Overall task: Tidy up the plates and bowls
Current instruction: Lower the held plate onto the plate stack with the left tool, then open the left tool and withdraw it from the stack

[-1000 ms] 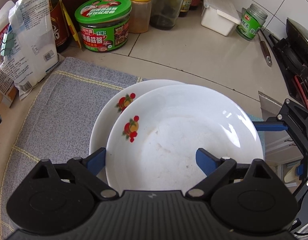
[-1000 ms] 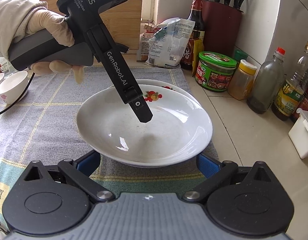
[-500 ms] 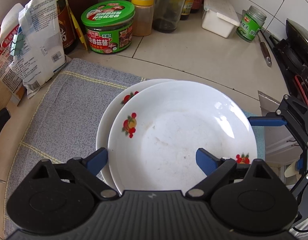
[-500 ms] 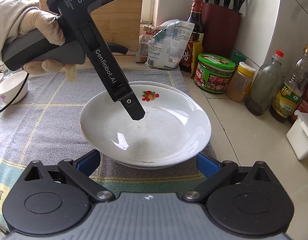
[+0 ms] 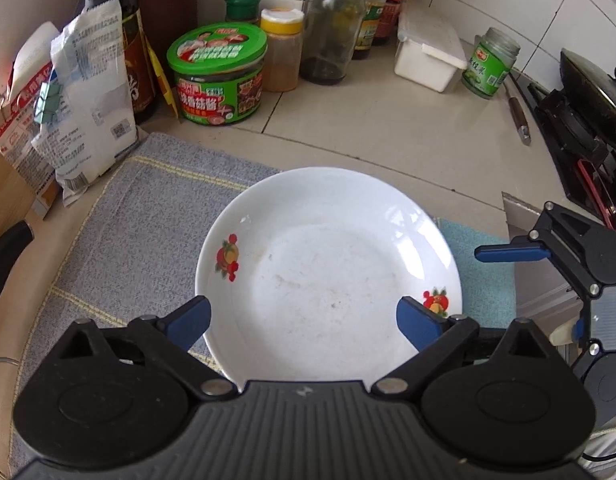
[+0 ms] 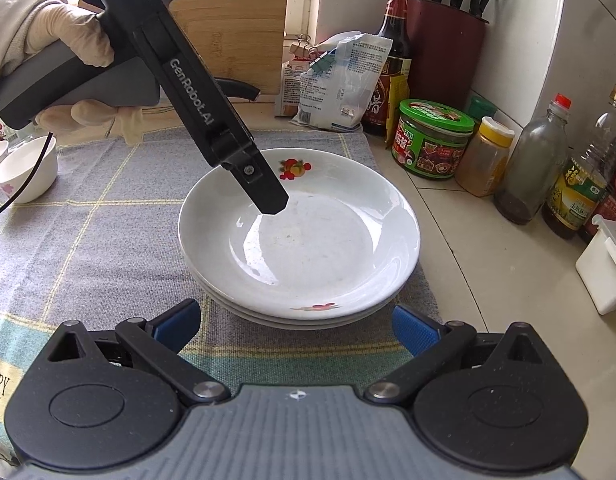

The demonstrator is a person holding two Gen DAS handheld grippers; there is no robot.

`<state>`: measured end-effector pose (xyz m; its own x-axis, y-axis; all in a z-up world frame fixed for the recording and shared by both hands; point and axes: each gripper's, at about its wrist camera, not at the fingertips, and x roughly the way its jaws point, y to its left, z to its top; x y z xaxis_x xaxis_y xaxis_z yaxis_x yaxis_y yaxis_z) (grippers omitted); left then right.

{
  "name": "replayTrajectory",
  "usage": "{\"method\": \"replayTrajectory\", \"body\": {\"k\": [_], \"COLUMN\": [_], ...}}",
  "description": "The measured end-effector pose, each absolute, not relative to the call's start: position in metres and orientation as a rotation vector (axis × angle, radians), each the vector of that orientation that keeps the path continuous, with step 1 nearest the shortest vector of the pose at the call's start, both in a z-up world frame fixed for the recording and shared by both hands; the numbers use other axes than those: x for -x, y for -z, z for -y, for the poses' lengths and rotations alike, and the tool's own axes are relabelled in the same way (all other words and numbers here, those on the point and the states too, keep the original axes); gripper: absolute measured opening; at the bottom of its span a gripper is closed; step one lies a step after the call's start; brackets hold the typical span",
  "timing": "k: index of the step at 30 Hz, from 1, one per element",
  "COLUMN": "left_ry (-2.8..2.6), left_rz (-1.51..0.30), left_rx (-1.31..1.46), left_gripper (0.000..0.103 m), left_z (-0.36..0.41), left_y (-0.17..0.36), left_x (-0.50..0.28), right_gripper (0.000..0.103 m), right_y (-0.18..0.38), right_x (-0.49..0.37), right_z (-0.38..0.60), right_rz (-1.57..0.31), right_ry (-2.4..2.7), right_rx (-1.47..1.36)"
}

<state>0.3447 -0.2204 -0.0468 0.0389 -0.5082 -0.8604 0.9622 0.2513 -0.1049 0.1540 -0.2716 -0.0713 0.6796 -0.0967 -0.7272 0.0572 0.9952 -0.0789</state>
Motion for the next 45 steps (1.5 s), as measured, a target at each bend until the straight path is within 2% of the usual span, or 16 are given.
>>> {"method": "replayTrajectory", "body": {"k": [7,18,32,45], "left_ry": [1.206,1.021,0.681,0.528], "left_rz": [-0.755,-0.58,-0.626,-0.622], "left_rx": [-0.668,-0.556,-0.293,-0.166], "left_gripper": [0.099,0.1,0.102,0.102], "left_z": [0.207,0.16,0.094,-0.003], "left_y": [0.042,0.01,0.019,0.023], "left_x": [-0.314,-0.274,-0.236,-0.192], "right_gripper": [0.103,0.103,0.103,0.103], "right_y": [0.071,0.079,0.053,0.049], "right_x": [-0.154,-0.161,-0.179,-0.184], "right_z": [0.28,0.278,0.279,0.188], "right_rz": [-0.815,-0.816,-0.752,-0.739], "right_ry": [0.1,0.057,-0.033,-0.117], "right_rx": [0.006,0.038,0.106,0.199]}}
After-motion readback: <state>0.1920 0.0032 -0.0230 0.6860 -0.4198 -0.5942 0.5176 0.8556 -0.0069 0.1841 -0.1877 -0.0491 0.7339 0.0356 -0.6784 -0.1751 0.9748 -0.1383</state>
